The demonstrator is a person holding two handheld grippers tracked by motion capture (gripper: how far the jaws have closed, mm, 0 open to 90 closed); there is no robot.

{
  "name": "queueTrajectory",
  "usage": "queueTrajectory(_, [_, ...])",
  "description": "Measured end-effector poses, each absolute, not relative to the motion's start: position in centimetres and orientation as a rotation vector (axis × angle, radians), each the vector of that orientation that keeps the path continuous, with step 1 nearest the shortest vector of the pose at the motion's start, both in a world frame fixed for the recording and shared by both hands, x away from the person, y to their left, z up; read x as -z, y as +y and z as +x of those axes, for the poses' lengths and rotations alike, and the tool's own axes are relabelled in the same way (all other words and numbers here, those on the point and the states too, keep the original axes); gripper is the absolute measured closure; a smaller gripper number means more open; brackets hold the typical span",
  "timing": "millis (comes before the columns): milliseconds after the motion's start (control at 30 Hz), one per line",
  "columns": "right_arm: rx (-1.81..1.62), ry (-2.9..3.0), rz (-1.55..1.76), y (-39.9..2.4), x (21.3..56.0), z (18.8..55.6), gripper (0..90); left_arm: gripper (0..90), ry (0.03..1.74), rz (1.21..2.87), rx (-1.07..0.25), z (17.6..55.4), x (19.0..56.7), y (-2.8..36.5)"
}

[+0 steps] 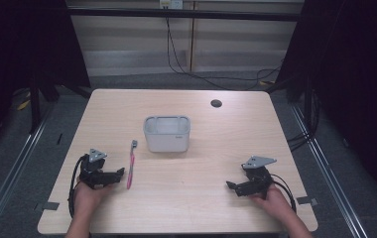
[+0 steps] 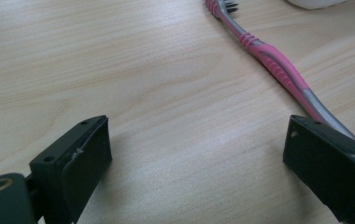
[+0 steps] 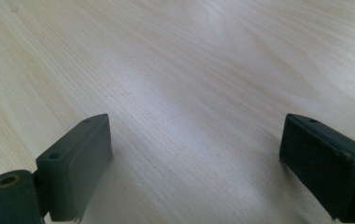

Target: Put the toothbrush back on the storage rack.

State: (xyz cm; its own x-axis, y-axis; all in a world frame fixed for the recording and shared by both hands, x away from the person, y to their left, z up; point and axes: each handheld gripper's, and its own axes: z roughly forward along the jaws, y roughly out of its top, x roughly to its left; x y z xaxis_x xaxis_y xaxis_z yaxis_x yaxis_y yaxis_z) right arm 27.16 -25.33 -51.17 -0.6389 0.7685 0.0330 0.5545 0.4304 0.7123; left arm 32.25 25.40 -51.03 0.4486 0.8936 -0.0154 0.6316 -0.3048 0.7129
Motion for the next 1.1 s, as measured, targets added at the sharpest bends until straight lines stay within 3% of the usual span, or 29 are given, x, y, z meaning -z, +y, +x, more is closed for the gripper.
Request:
queueTrajectory(400, [-1.026, 2.39, 1.132, -25.3, 51.2, 27.2, 8.8, 9.2, 1.32, 2.043, -0.513, 32.4, 50.7, 25.3])
queueTrajectory(567, [-1.026, 2.39, 1.132, -25.3, 51.2, 27.2, 8.8, 31.3, 1.433, 2.064, -0.433, 33.0, 49.4, 25.9])
queueTrajectory(833, [-1.027, 2.389, 1.129, -25.4, 51.2, 27.2, 8.8, 36.3, 1.611, 1.972, -0.269, 34.2, 48.4, 26.3])
queueTrajectory(1100, [-1.024, 2.389, 1.139, -25.3, 51.2, 27.2, 8.9, 35.0, 1.64, 1.993, -0.223, 35.7, 47.4, 25.2])
